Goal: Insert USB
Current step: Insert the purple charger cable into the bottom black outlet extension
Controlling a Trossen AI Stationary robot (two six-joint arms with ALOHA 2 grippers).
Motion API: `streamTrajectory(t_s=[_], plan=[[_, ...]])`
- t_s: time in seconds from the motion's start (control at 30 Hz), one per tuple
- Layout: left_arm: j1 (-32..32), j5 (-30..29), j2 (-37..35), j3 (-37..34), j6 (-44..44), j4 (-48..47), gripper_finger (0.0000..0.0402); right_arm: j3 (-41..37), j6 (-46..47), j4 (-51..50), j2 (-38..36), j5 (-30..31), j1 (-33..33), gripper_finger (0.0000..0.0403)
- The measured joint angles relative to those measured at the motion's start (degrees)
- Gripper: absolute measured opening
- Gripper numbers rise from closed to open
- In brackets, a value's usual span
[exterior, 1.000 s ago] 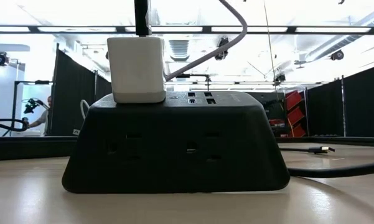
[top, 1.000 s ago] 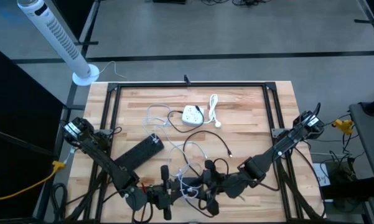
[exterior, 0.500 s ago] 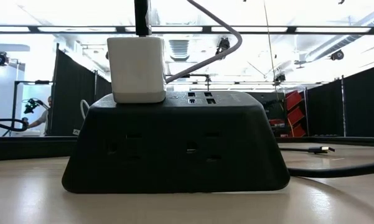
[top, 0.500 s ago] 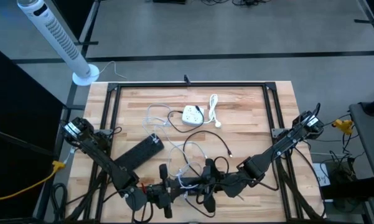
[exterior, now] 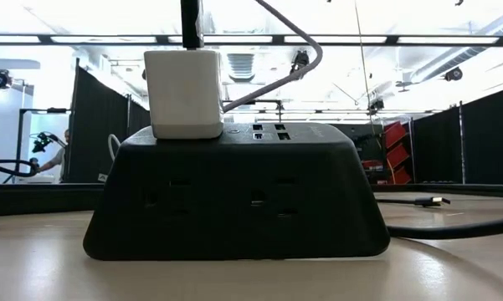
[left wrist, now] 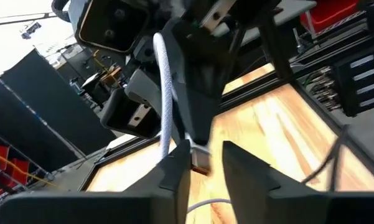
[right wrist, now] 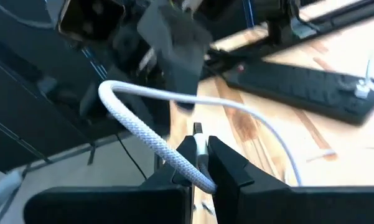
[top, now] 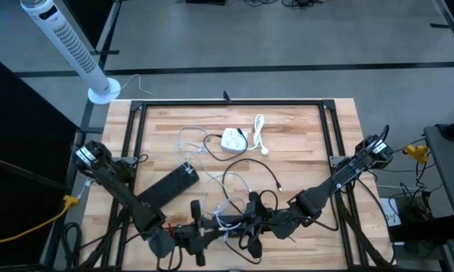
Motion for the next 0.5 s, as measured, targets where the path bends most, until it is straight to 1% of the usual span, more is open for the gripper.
streamTrajectory(t_s=[0.07, 0.13, 0.23, 0.33, 0.43, 0.5], plan=[[-0.72, -0.63, -1.01, 0.00, -1.71, -2.47, 0.0104, 0.00, 0.09, -0.54, -0.27, 0.16, 0.19, 0.0013], [-1.10, -1.69, -2.05, 0.00, -5.18, -8.03, 0.0120, 0.00, 0.95, -3.34, -0.49, 0.21, 0.51, 0.0013], [-1.03, -2.05, -3.43, 0.00, -14.56, -18.89, 0.0133, 0.00, 3.86, -8.61, -0.49, 0.59, 1.14, 0.0013], [-0.66, -2.06, -4.13, 0.00, -26.40, -29.86, 0.0137, 0.00, 8.24, -13.61, -0.12, 2.80, 2.24, 0.0013], [-0.17, -2.03, -4.05, -0.02, -35.74, -42.02, 0.0133, 0.00, 13.70, -19.01, 1.05, 2.86, 2.89, 0.0013], [0.59, -2.11, -4.04, -0.02, -41.11, -48.45, 0.0126, -0.02, 17.27, -22.07, 1.62, 2.69, 3.06, 0.0013]])
